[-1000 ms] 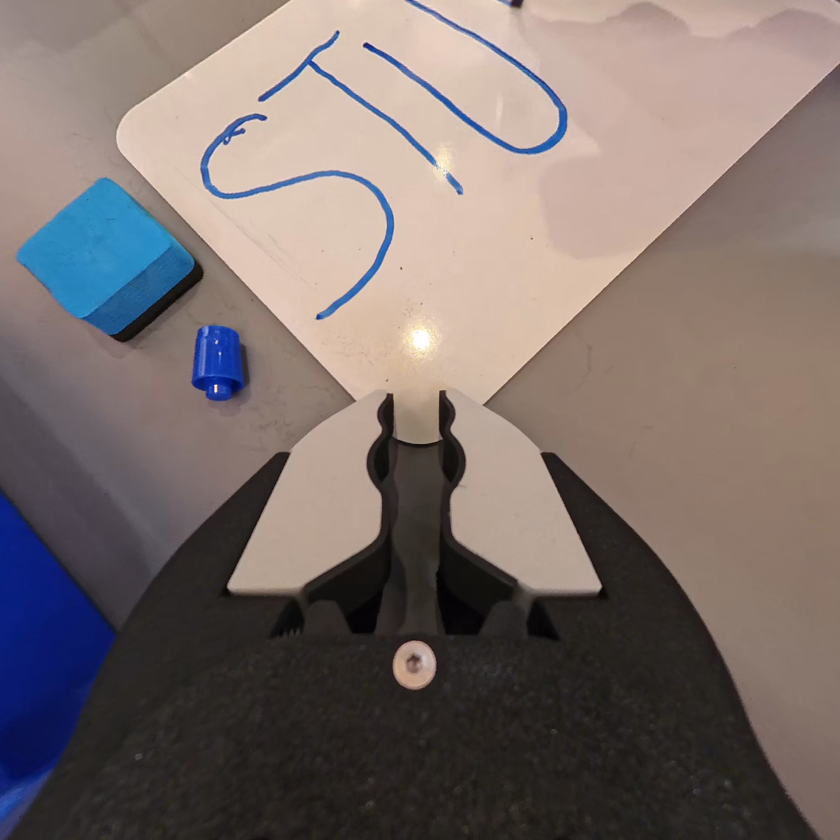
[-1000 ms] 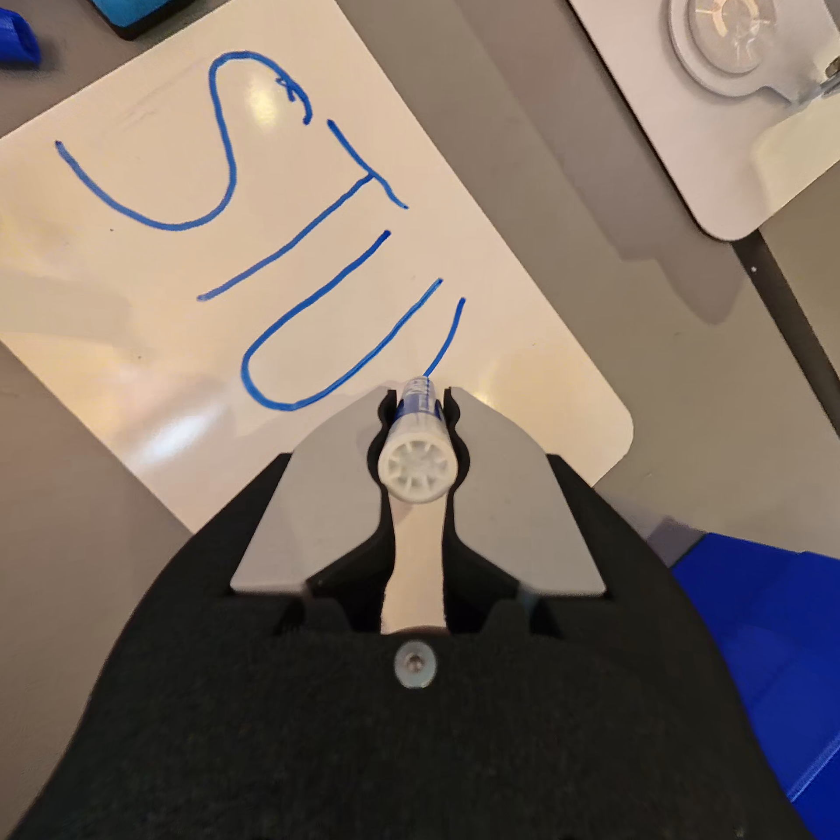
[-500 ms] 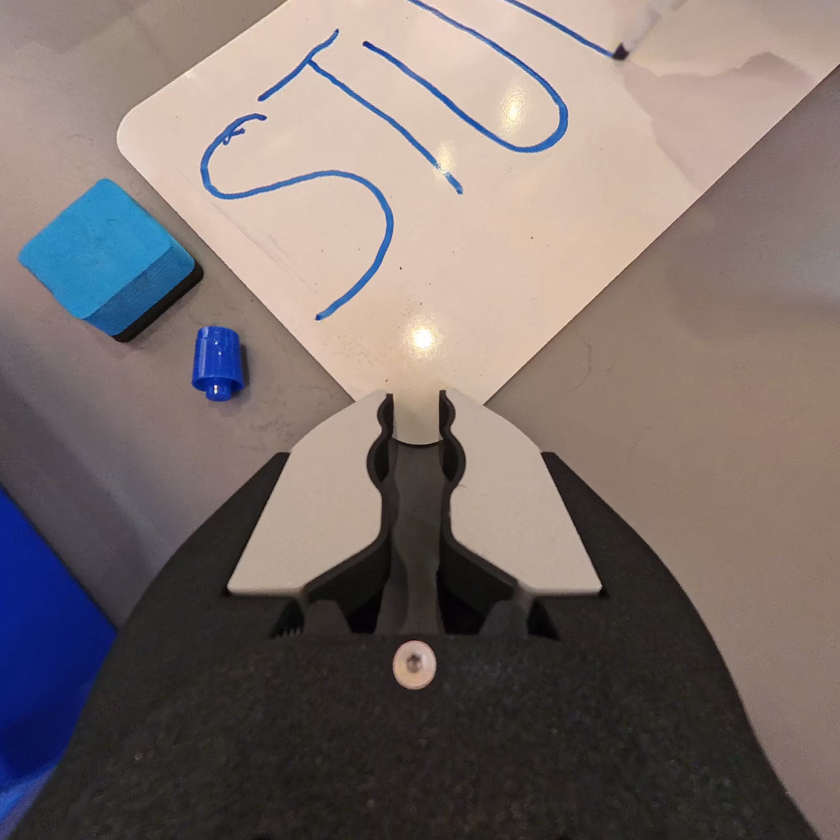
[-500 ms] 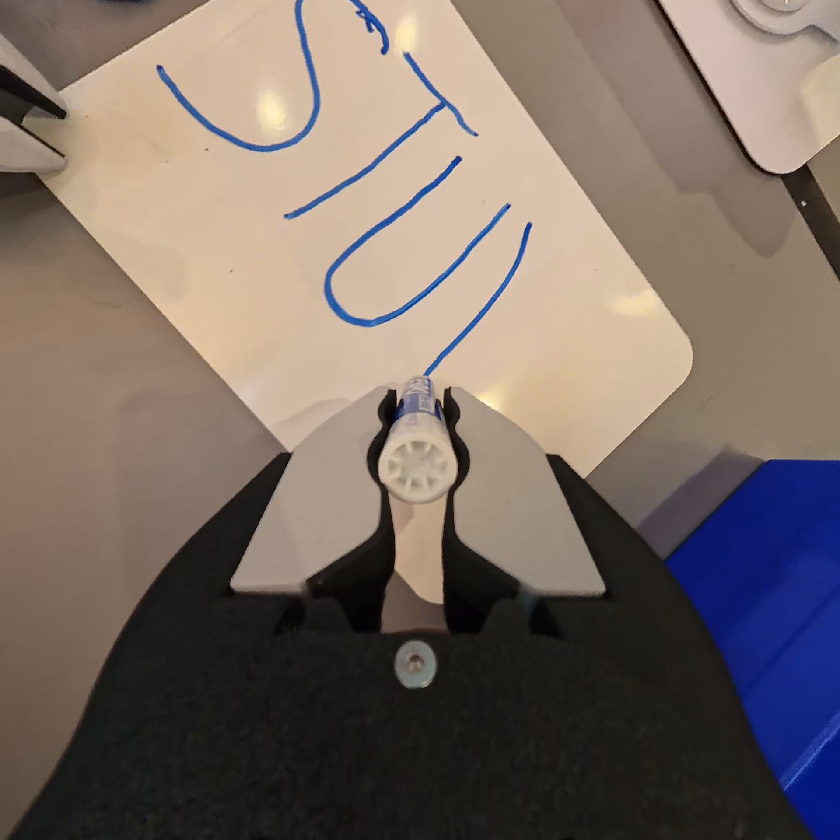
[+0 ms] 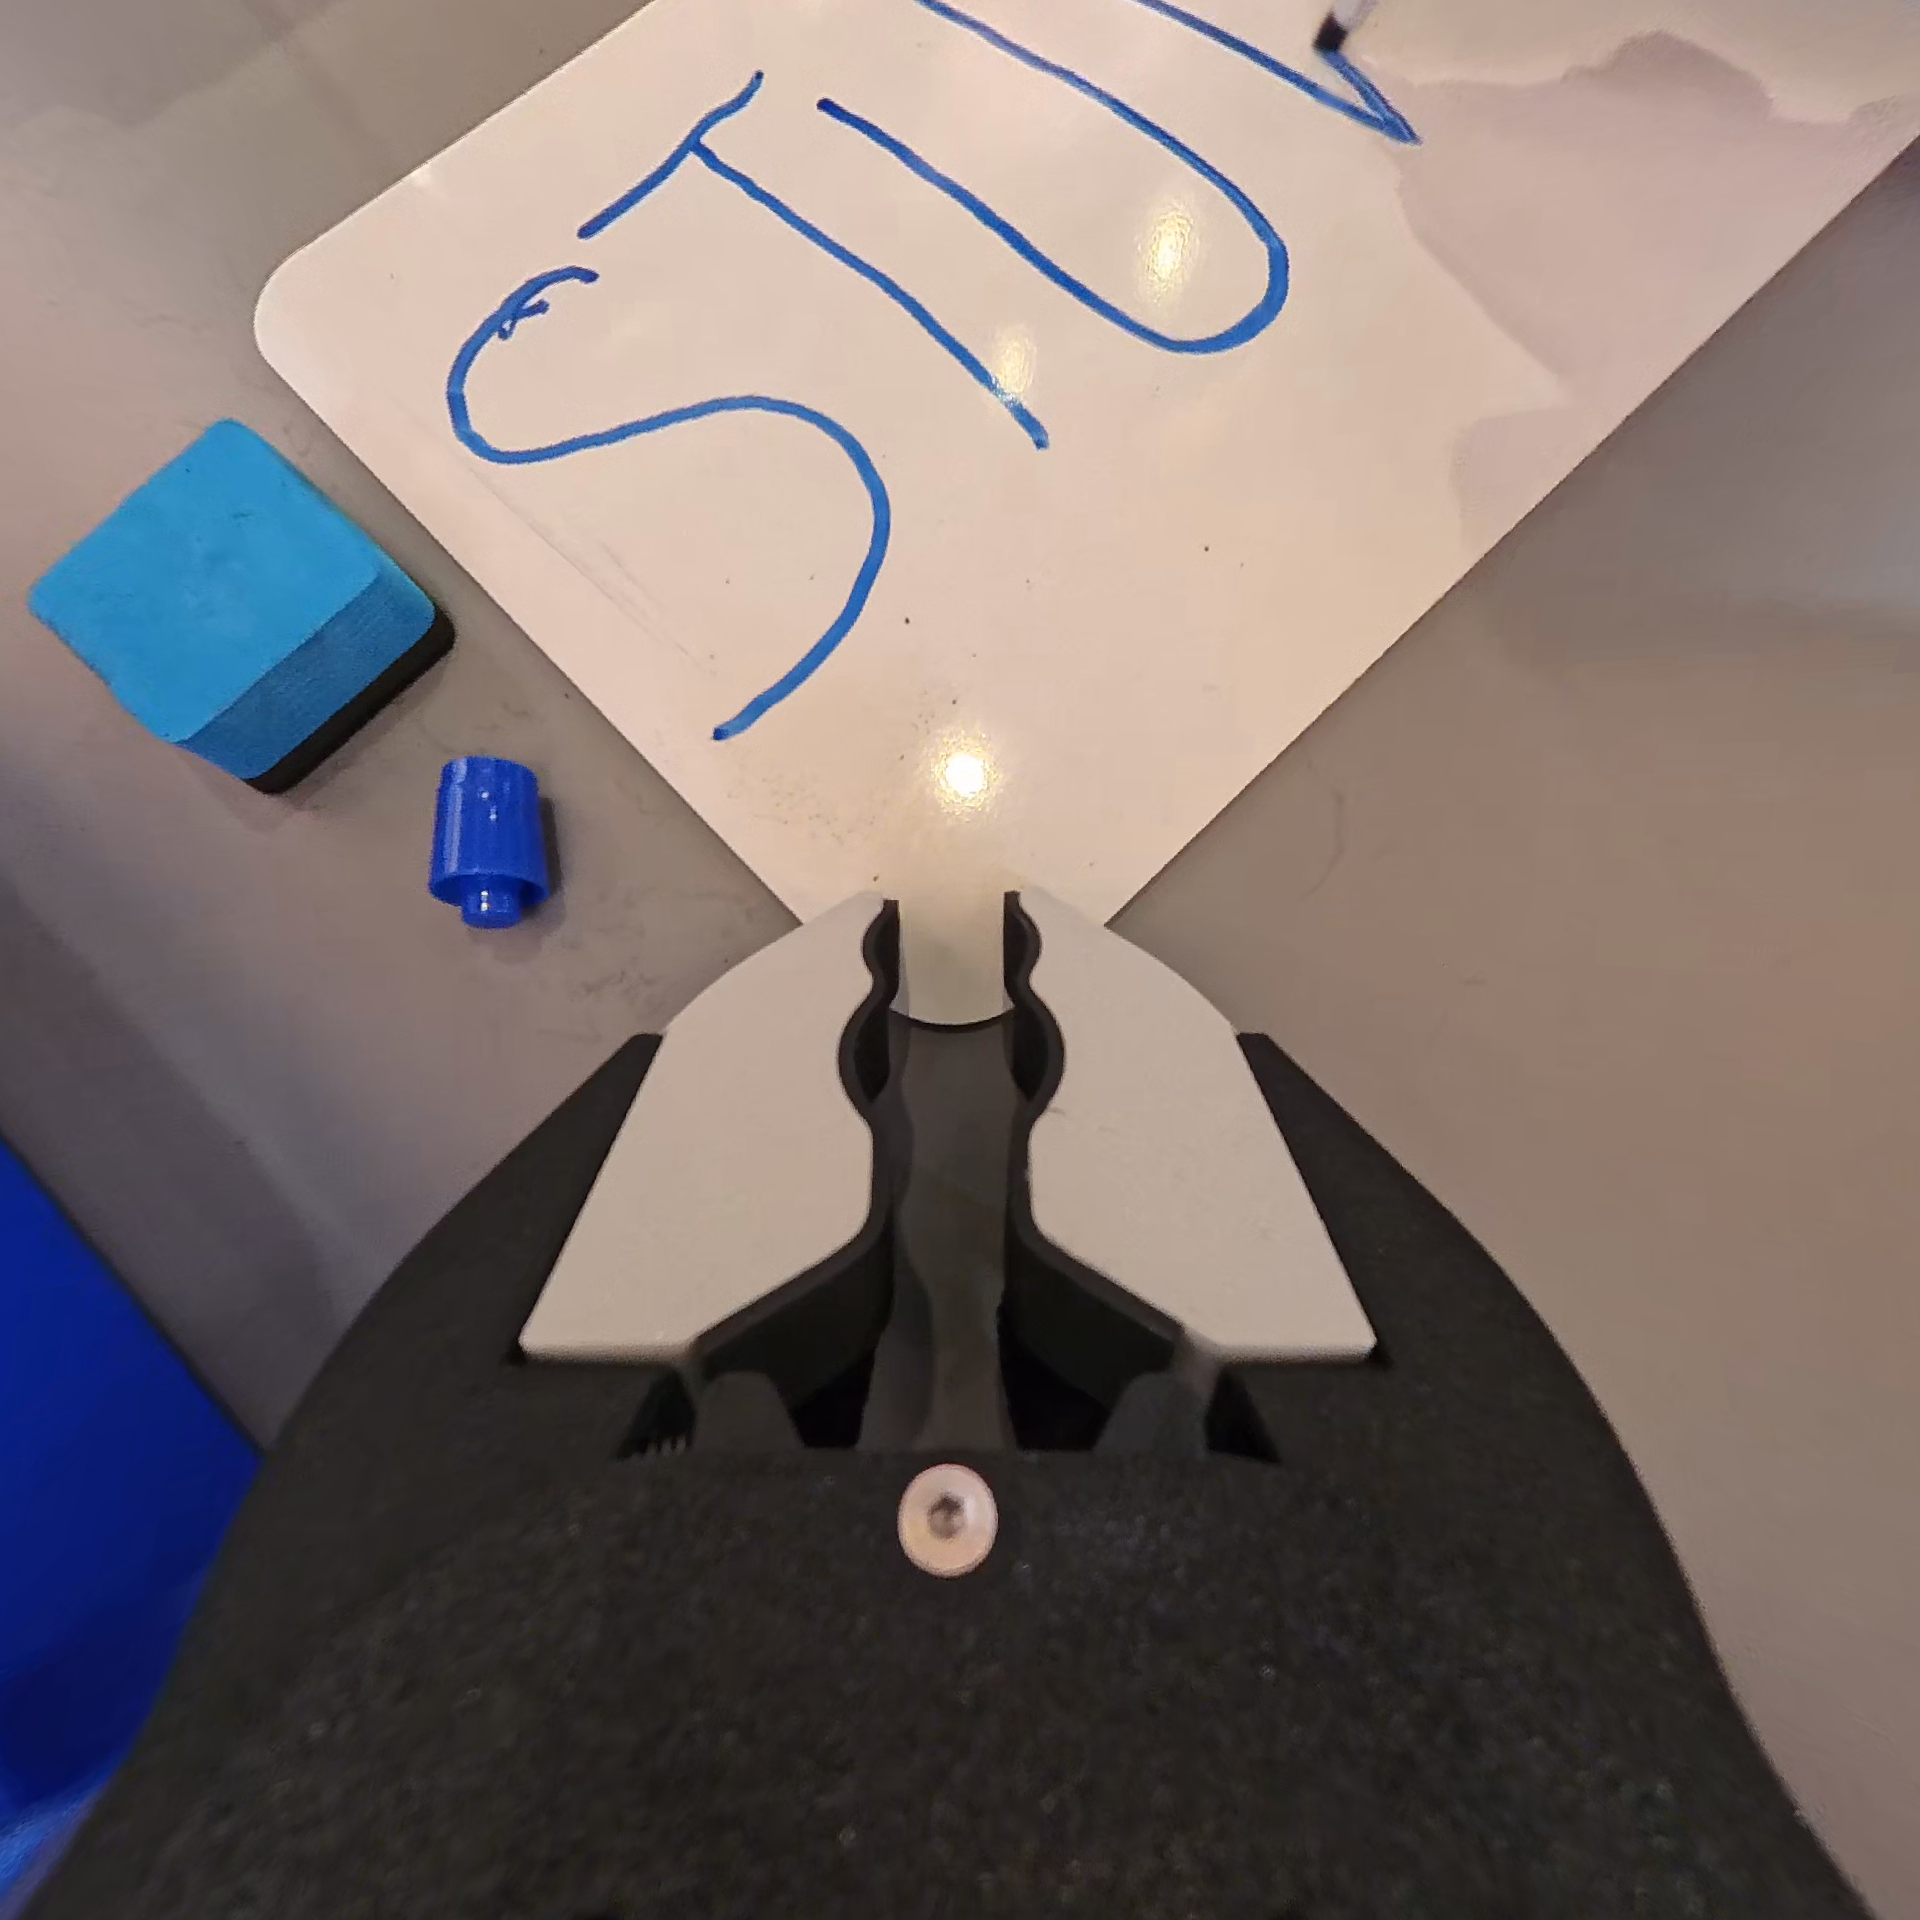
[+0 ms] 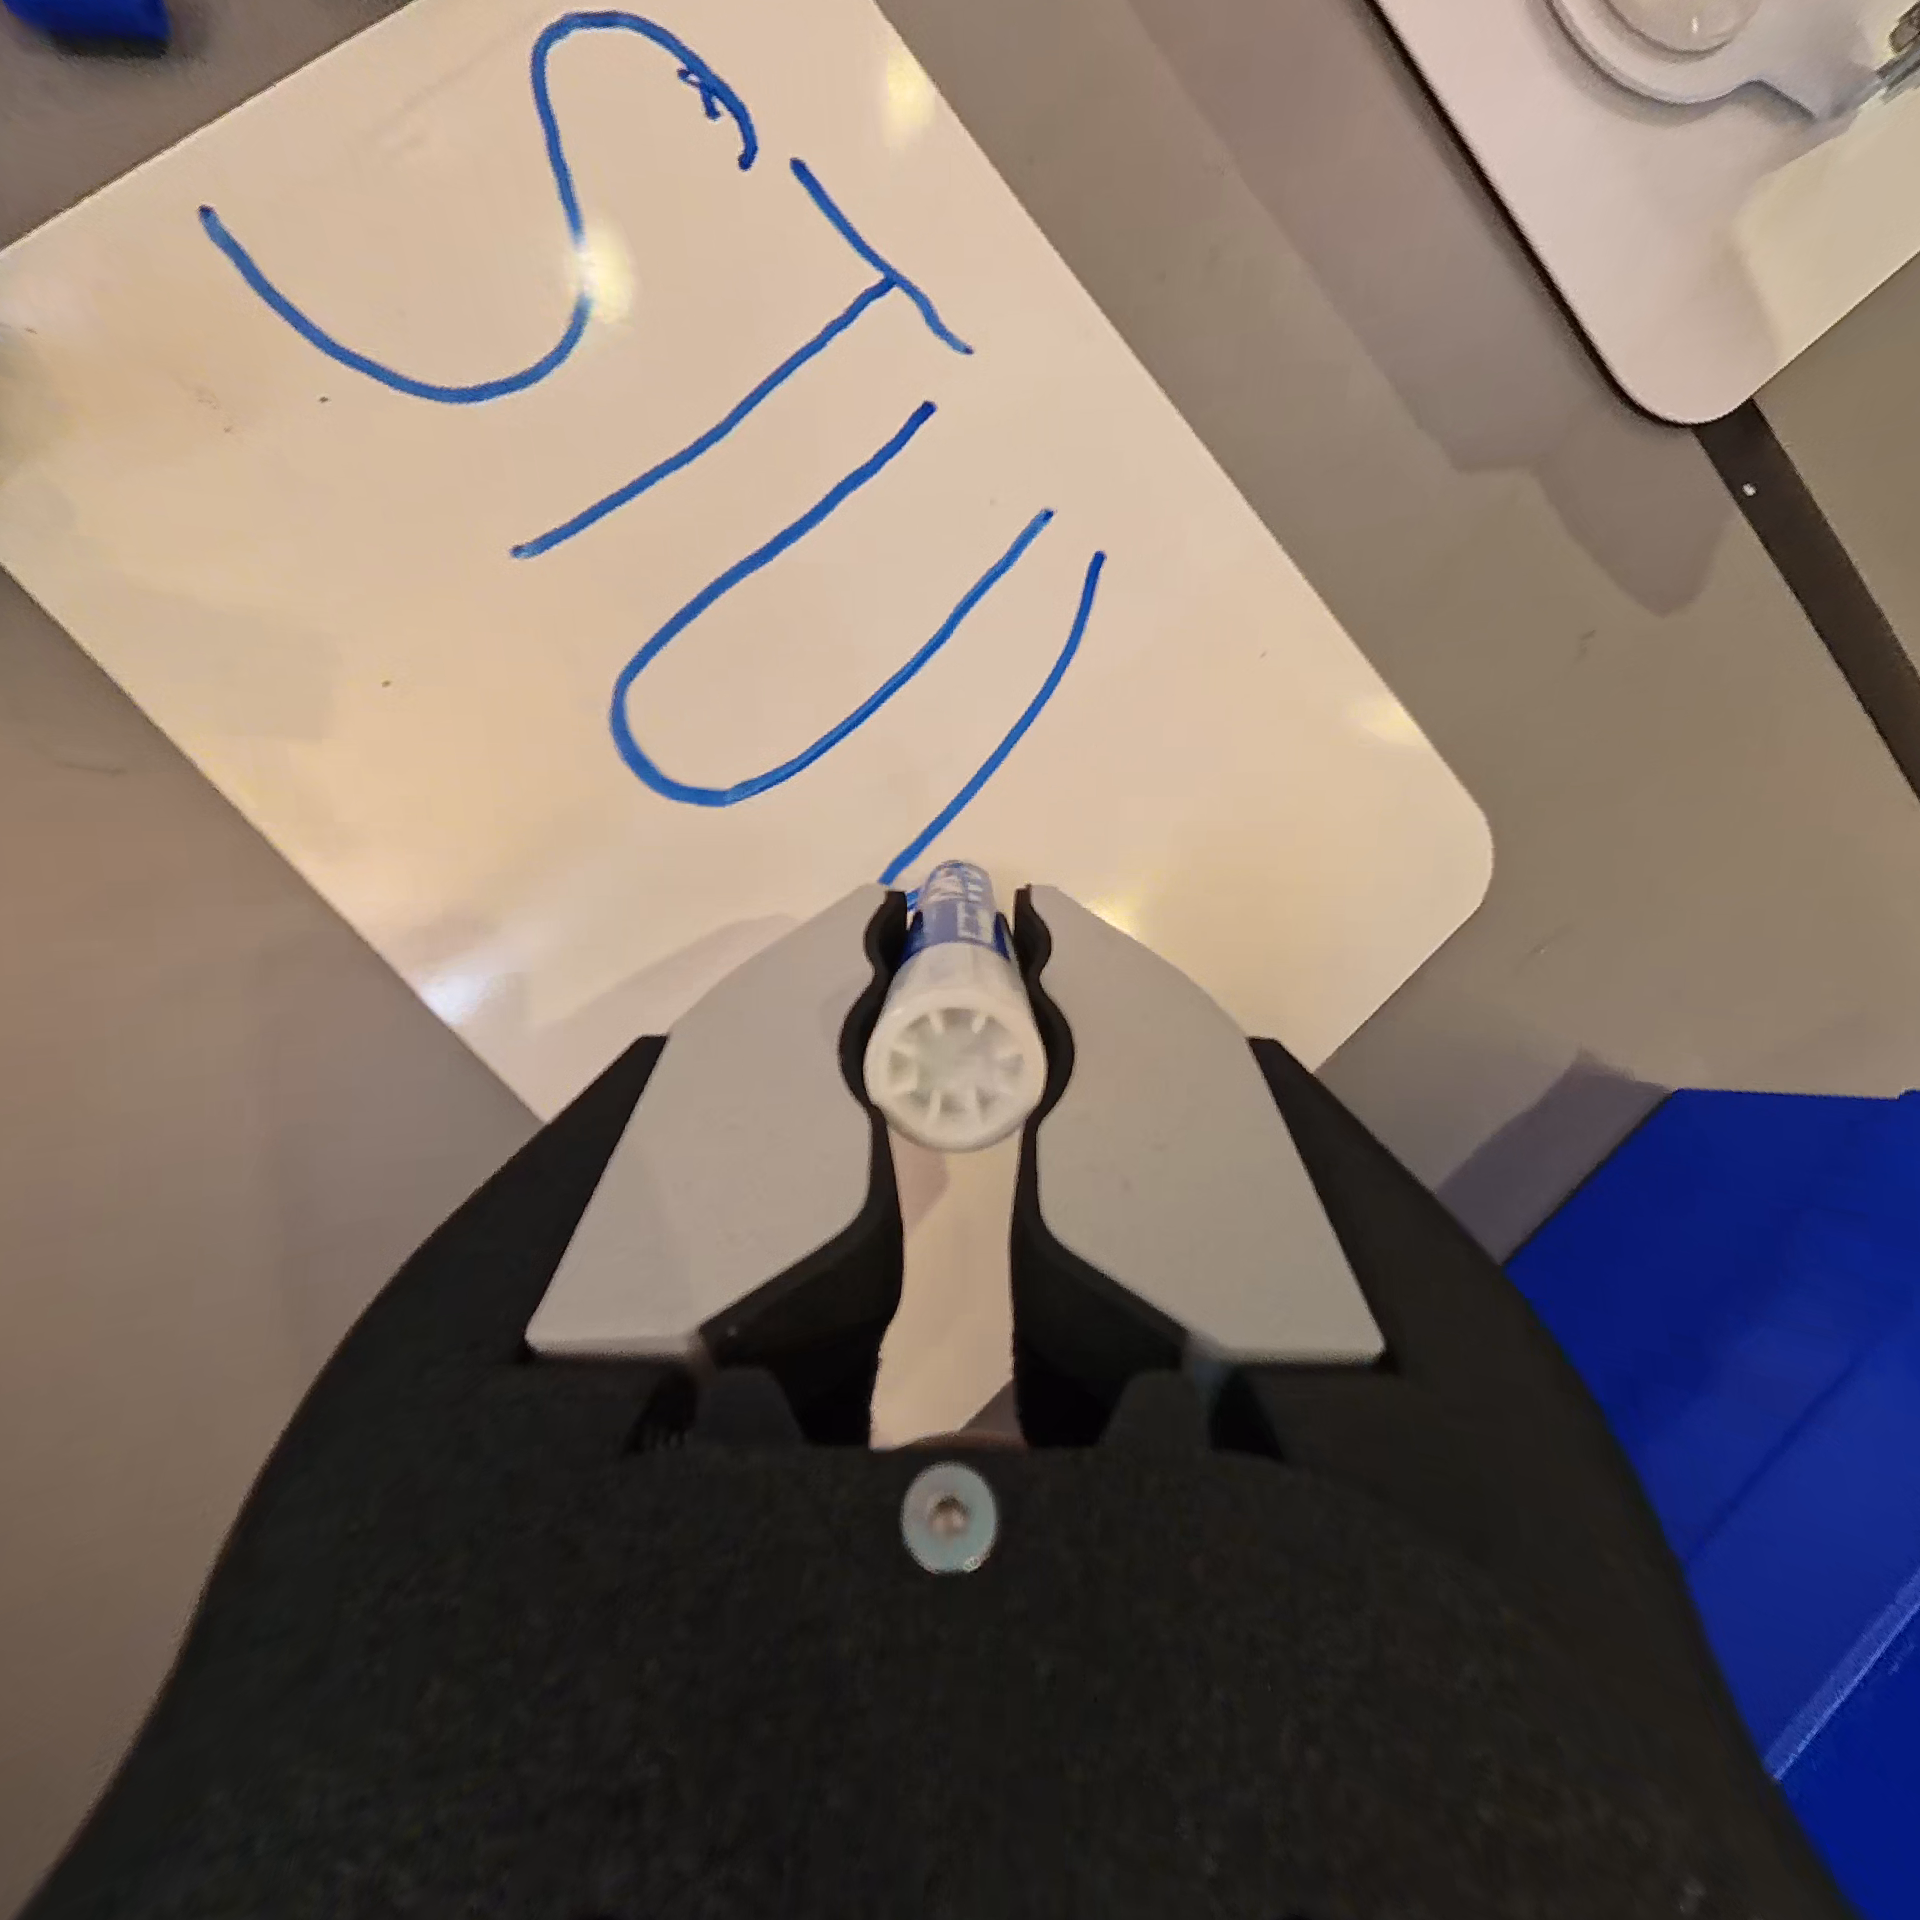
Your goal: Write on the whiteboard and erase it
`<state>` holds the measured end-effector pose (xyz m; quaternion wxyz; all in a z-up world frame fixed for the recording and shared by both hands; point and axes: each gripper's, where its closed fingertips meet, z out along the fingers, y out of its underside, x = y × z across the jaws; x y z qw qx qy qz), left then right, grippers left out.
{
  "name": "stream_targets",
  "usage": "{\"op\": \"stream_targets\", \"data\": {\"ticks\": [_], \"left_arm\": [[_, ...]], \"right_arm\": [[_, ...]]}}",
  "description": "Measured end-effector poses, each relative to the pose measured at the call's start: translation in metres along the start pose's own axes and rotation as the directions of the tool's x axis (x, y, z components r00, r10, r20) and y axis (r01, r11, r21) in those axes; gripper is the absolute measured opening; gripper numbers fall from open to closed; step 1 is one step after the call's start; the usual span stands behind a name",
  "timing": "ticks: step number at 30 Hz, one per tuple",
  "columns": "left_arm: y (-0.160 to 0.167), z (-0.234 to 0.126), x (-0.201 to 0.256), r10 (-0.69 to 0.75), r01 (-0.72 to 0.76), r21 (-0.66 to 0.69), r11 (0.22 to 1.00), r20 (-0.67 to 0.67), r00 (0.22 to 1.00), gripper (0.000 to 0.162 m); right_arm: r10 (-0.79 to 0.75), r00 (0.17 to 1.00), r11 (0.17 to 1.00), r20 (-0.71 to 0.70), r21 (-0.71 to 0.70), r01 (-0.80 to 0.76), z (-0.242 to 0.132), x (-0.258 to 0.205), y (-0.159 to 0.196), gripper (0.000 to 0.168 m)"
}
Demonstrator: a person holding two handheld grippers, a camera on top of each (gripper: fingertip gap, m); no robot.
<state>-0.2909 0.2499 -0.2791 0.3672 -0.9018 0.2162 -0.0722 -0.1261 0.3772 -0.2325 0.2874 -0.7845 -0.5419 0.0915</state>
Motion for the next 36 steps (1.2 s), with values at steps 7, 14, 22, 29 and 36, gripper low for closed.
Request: {"op": "stream_targets", "data": {"ticks": [7,14,22,29,36], "left_arm": [[0.000,0.000,0.000,-0.004,0.004,0.002,1.000,-0.005,1.000,0.019],[-0.001,0.001,0.000,-0.005,0.005,0.006,1.000,-0.008,1.000,0.019],[-0.001,0.001,0.000,-0.009,0.009,0.011,1.000,-0.012,1.000,0.019],[-0.001,0.000,-0.001,-0.004,0.004,0.007,1.000,-0.007,1.000,0.019],[-0.001,0.001,0.001,0.000,0.000,0.006,1.000,-0.009,1.000,0.019]], "right_arm": [[-0.006,1.000,1.000,-0.009,-0.025,0.006,0.013,0.028,-0.011,0.020],[0.002,1.000,0.999,-0.013,-0.032,-0.003,0.026,0.054,-0.023,0.020],[-0.002,1.000,0.999,-0.017,-0.042,0.001,0.035,0.073,-0.030,0.020],[-0.030,0.999,0.999,-0.041,-0.043,0.028,0.028,0.075,-0.031,0.020],[-0.026,0.998,0.998,-0.063,-0.050,0.022,0.021,0.066,-0.026,0.020]]}}
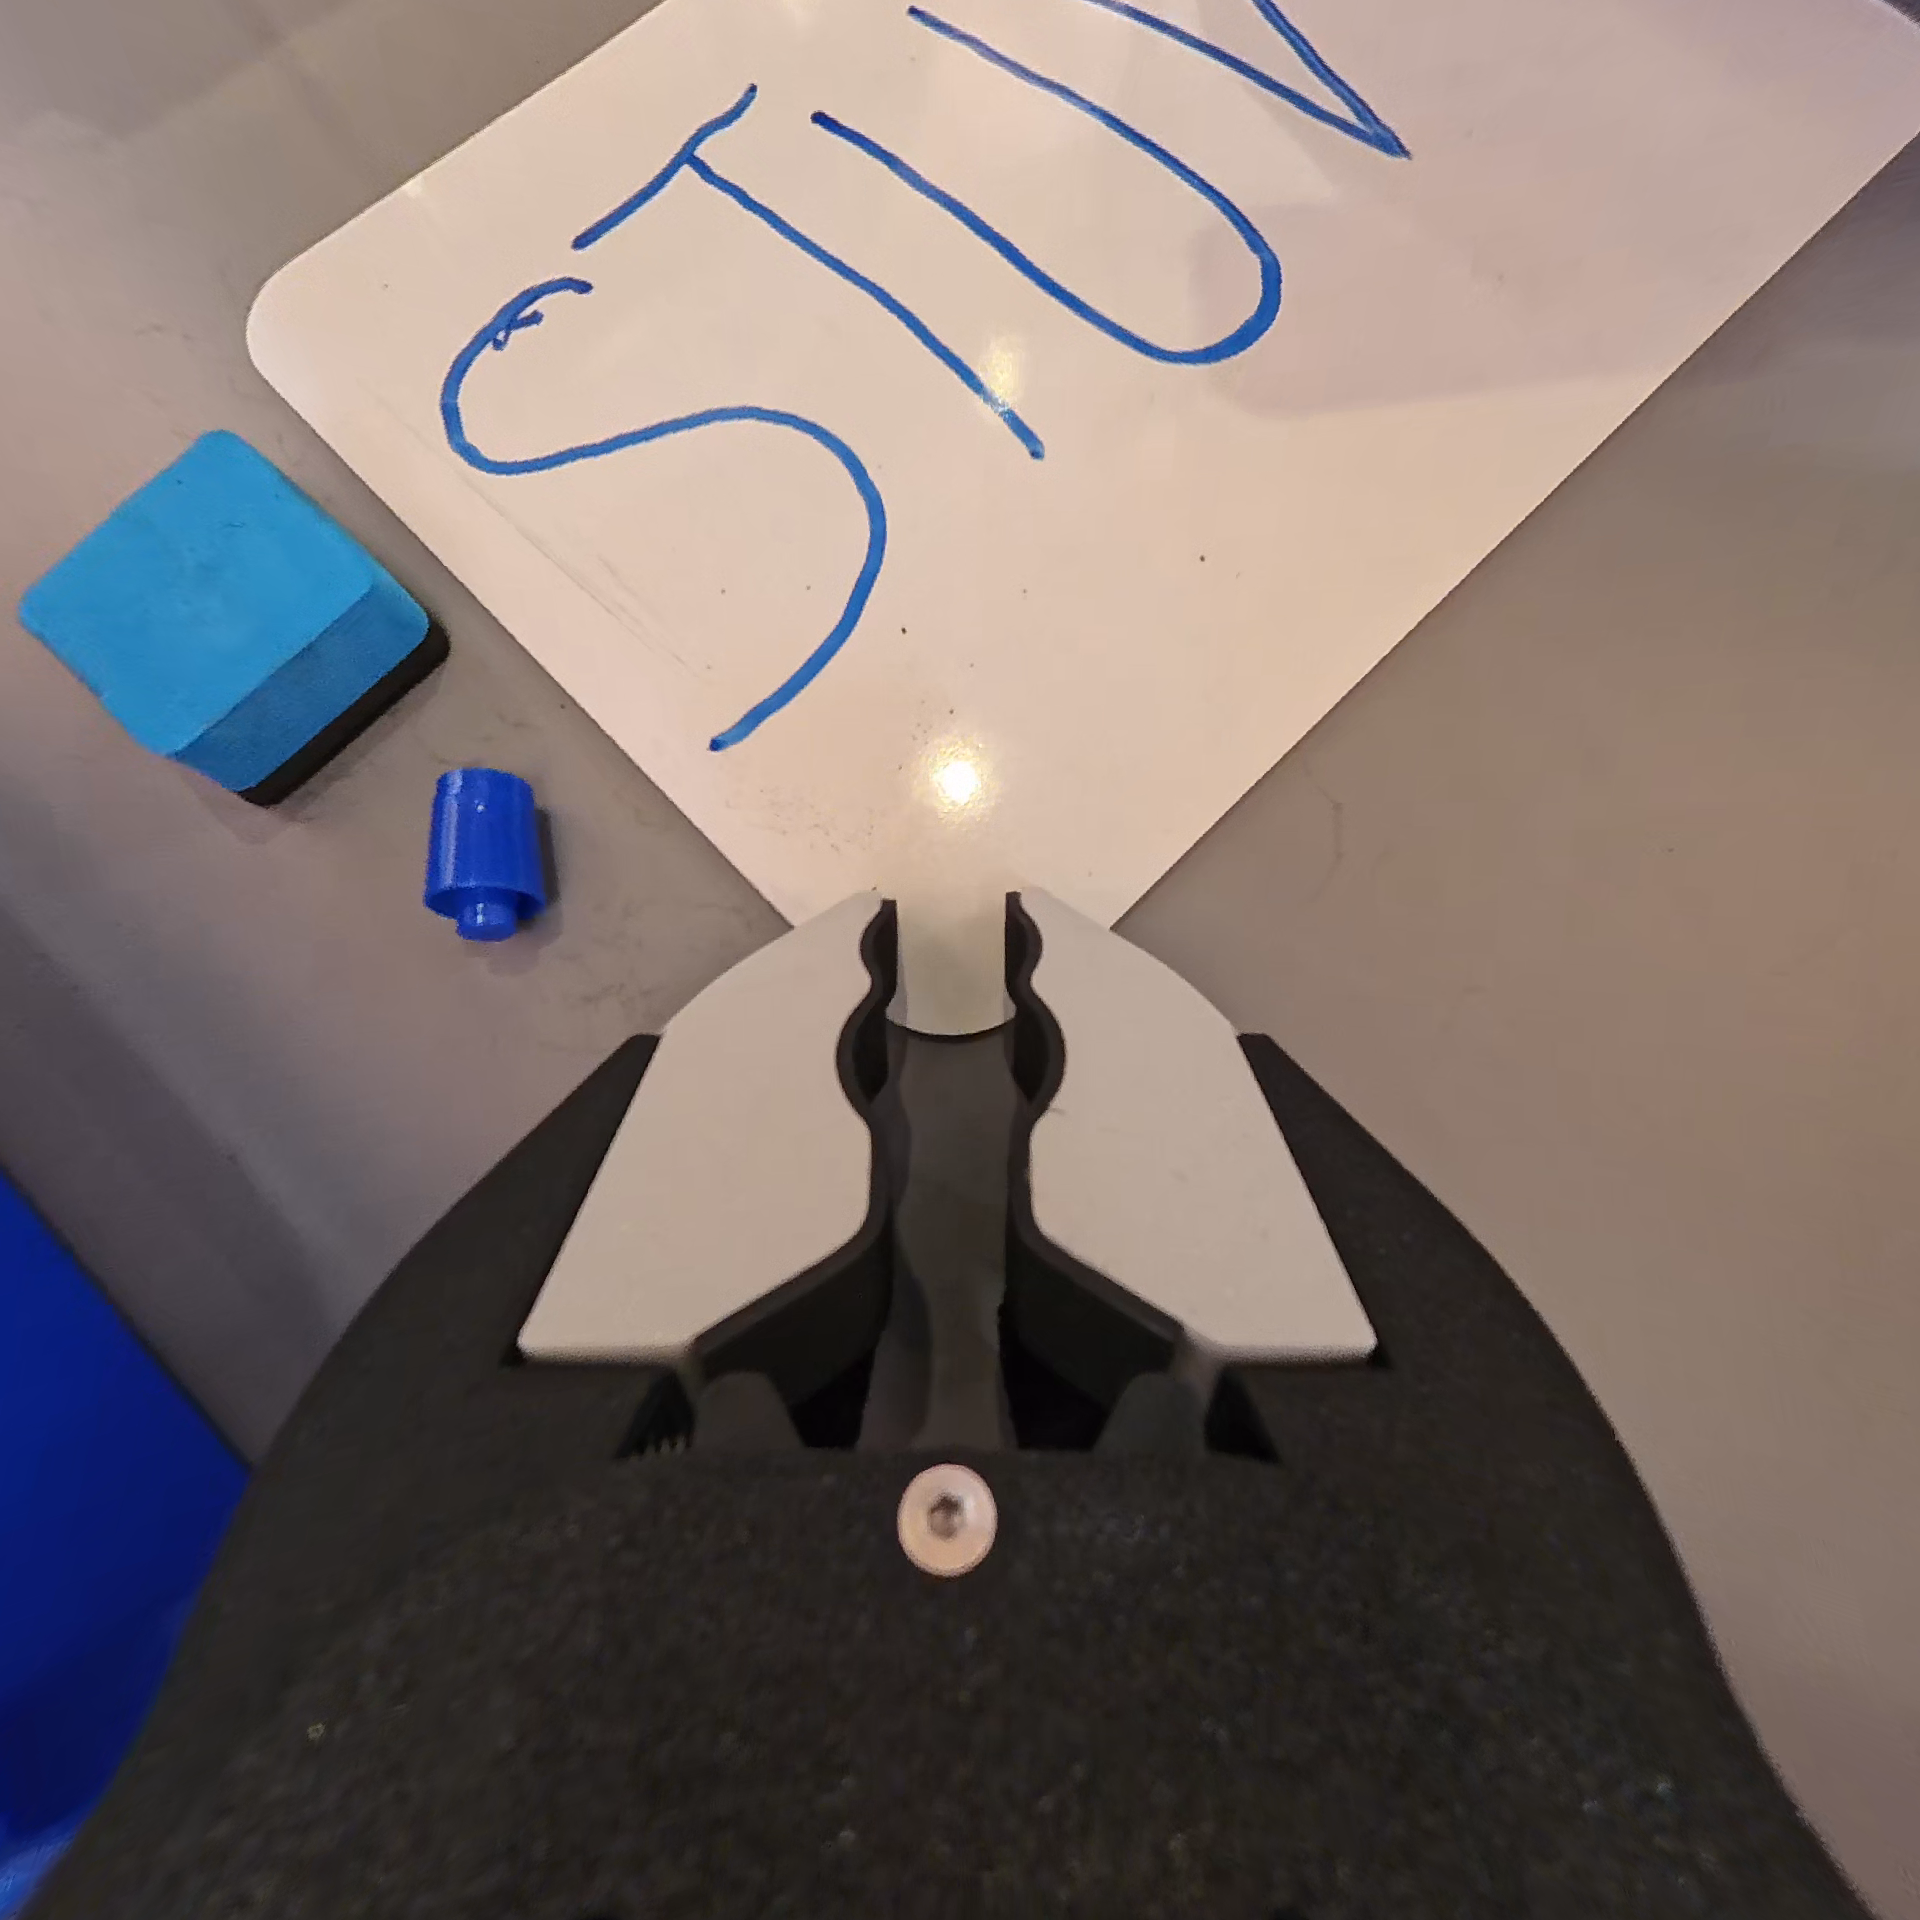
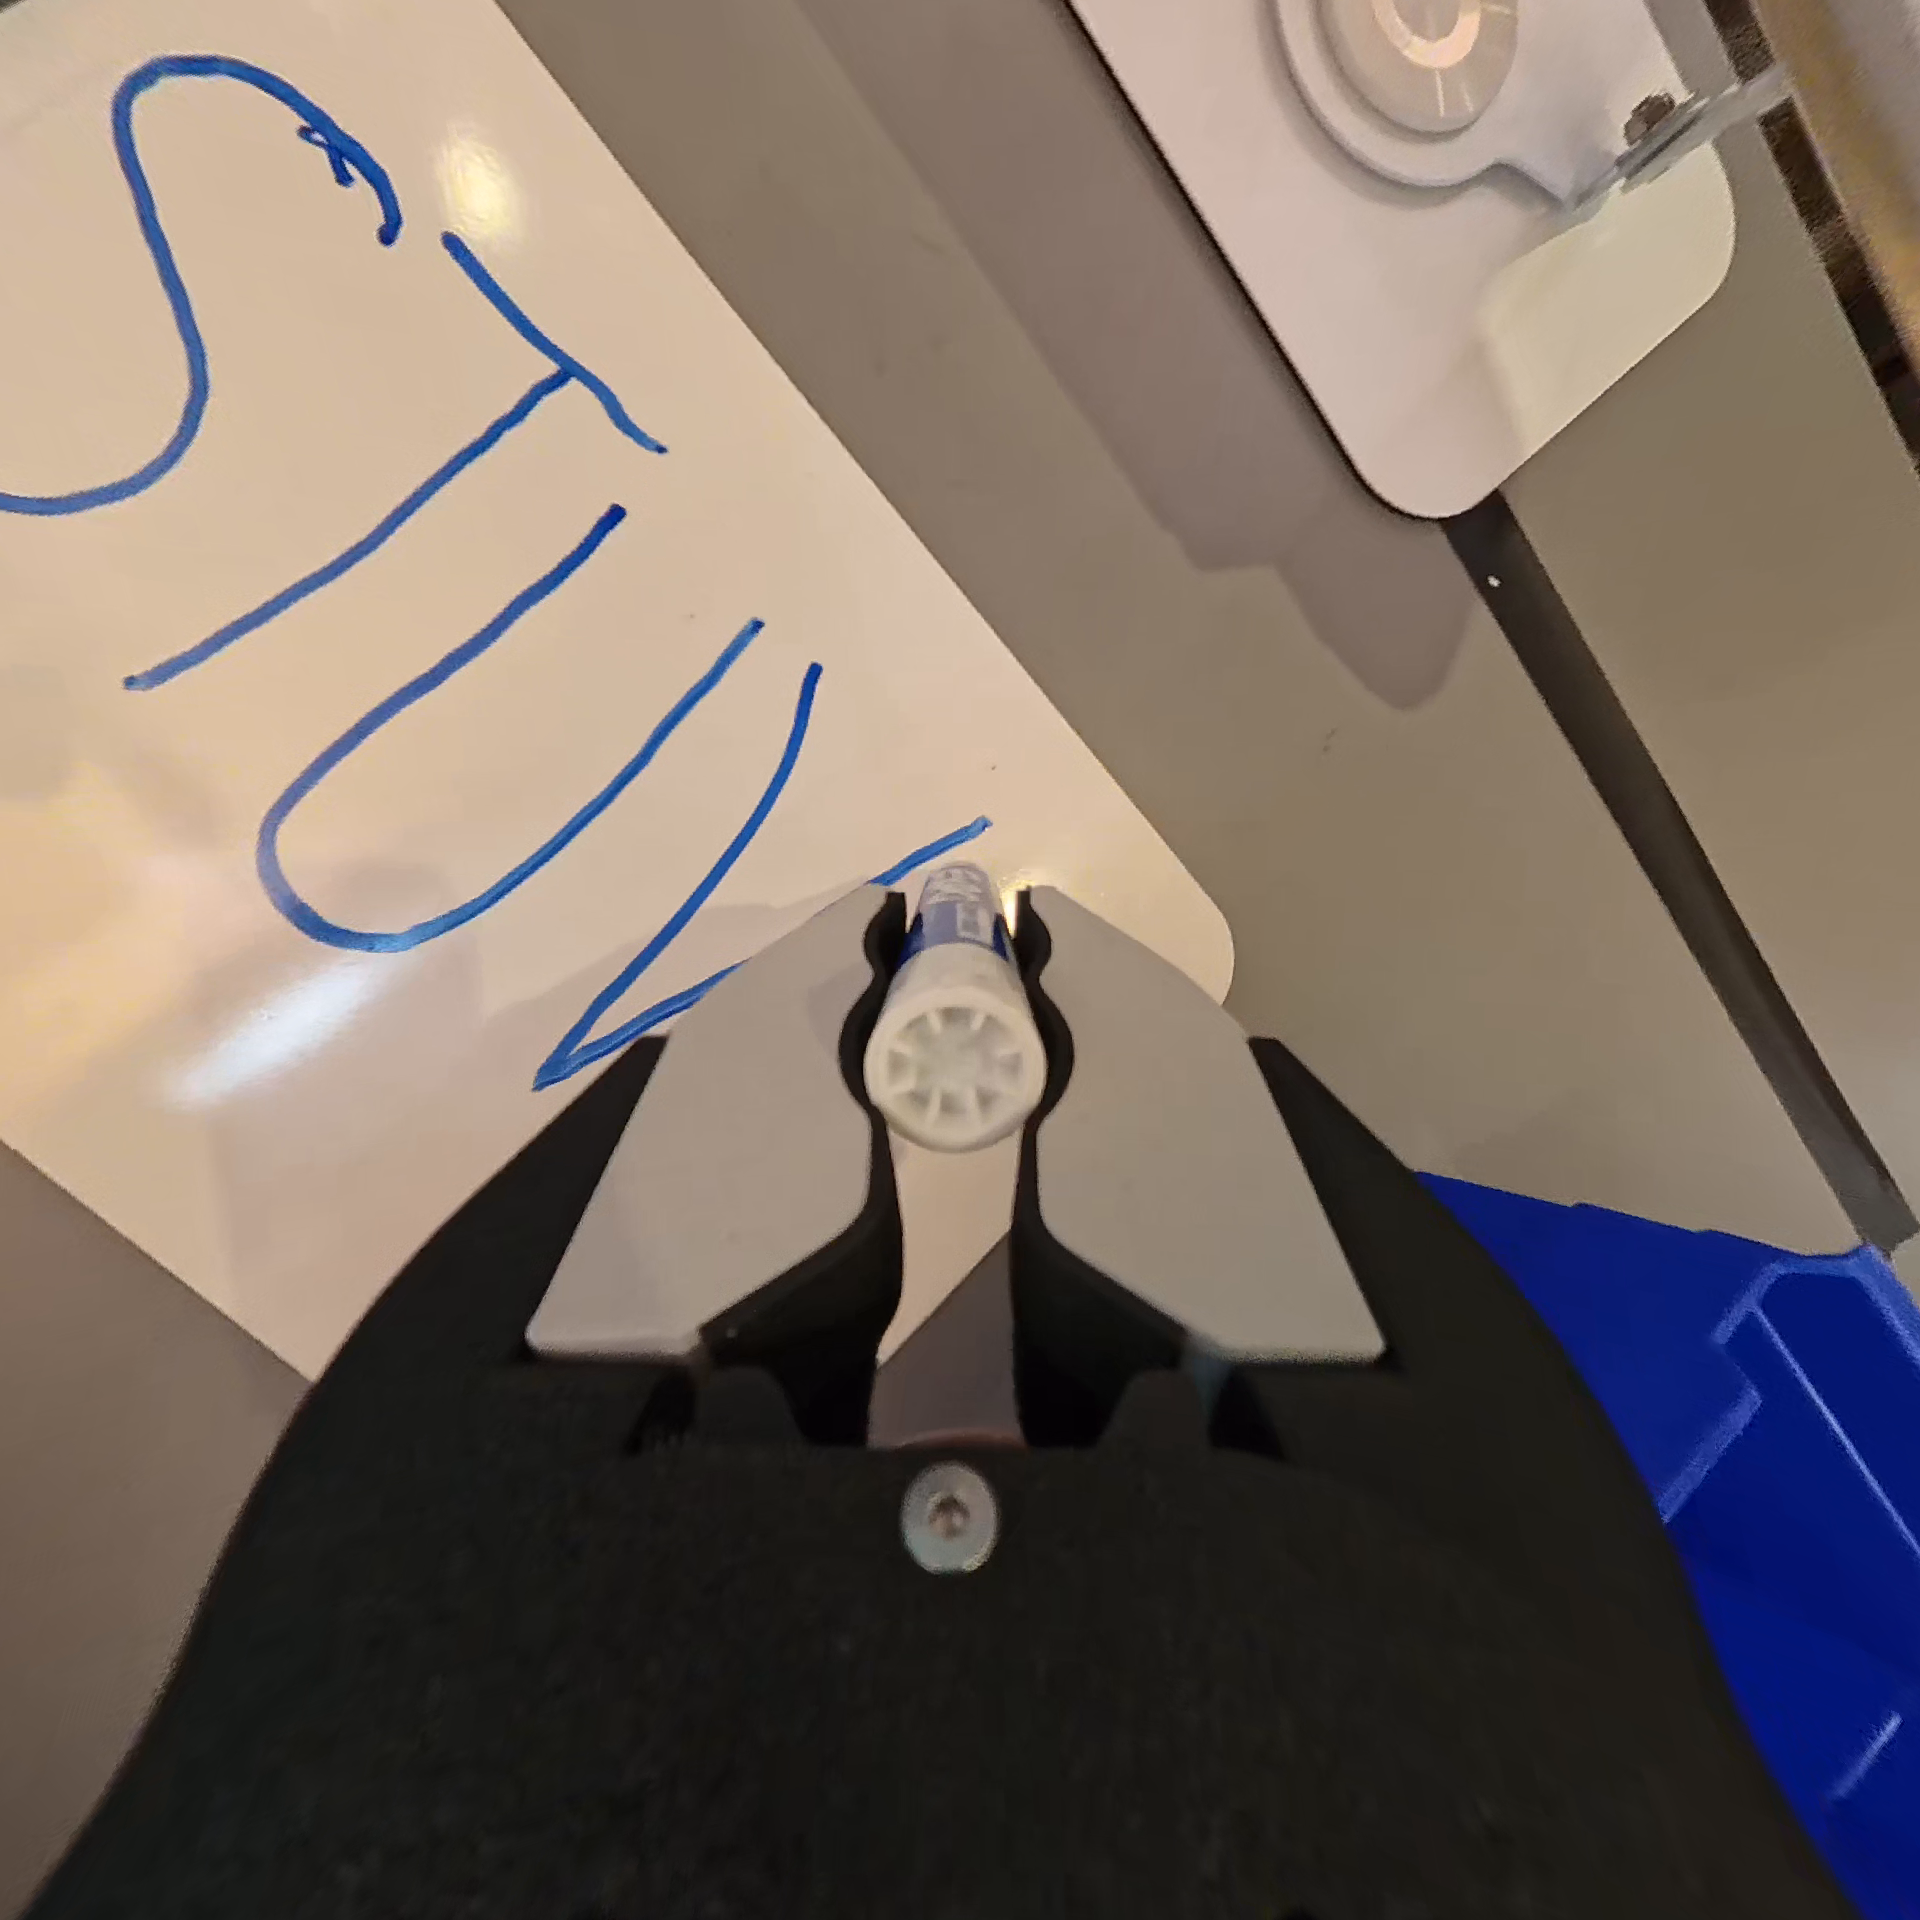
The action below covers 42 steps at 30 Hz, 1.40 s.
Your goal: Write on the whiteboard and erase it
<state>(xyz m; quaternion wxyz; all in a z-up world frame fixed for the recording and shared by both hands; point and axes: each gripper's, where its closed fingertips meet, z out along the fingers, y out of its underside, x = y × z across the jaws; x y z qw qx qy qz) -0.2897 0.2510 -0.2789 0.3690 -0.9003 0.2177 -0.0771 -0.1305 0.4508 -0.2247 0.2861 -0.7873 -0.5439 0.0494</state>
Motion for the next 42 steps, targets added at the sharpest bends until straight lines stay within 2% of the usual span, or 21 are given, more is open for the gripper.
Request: {"op": "stream_targets", "data": {"ticks": [10,30,42], "left_arm": [[0.000,0.000,0.000,-0.001,0.001,0.001,1.000,-0.003,1.000,0.019],[0.000,-0.001,0.000,0.001,-0.001,-0.004,1.000,0.008,1.000,0.019],[0.000,0.000,0.001,0.002,-0.002,-0.005,1.000,0.006,1.000,0.019]], "right_arm": [[0.028,0.999,1.000,0.018,-0.013,-0.027,0.003,-0.008,0.007,0.020],[0.042,0.999,0.999,0.016,-0.011,-0.041,-0.044,-0.066,0.058,0.020],[0.061,0.998,0.998,-0.002,-0.013,-0.061,-0.027,-0.036,0.045,0.020]]}}
